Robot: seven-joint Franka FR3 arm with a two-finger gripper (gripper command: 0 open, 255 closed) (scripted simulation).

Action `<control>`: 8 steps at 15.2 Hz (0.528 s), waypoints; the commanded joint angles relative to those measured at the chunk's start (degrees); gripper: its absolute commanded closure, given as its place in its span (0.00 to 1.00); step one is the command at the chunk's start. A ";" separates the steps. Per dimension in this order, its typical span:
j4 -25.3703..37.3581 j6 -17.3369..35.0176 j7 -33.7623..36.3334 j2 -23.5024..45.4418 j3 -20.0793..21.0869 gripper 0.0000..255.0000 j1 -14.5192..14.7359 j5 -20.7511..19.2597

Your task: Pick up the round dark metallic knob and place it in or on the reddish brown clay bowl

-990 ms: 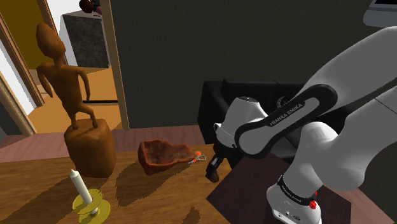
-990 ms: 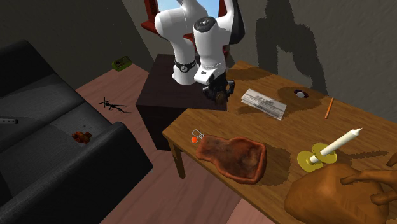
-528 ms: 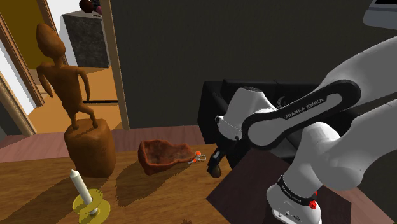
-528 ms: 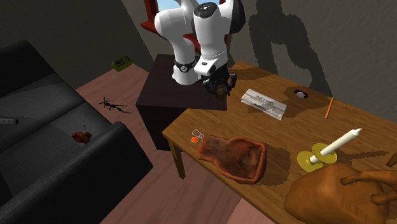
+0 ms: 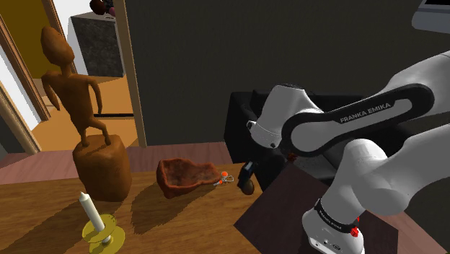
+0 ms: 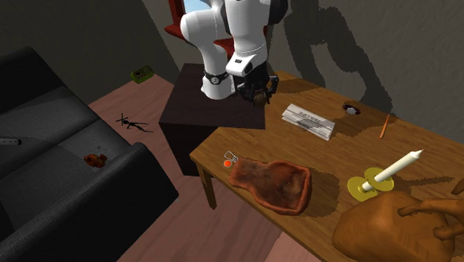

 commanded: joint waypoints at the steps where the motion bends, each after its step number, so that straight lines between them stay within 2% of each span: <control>1: 0.58 -1.34 0.59 -0.77 0.11 1.00 -0.18 -0.42; 3: 4.71 0.32 -0.49 5.16 -0.40 1.00 -1.17 -1.01; 4: 2.94 0.31 -0.19 3.27 -0.12 1.00 -0.62 -0.53; 5: 2.94 0.31 -0.19 3.27 -0.12 0.00 -0.62 -0.53; 8: 0.05 9.07 7.12 6.51 9.52 0.00 -0.32 -3.87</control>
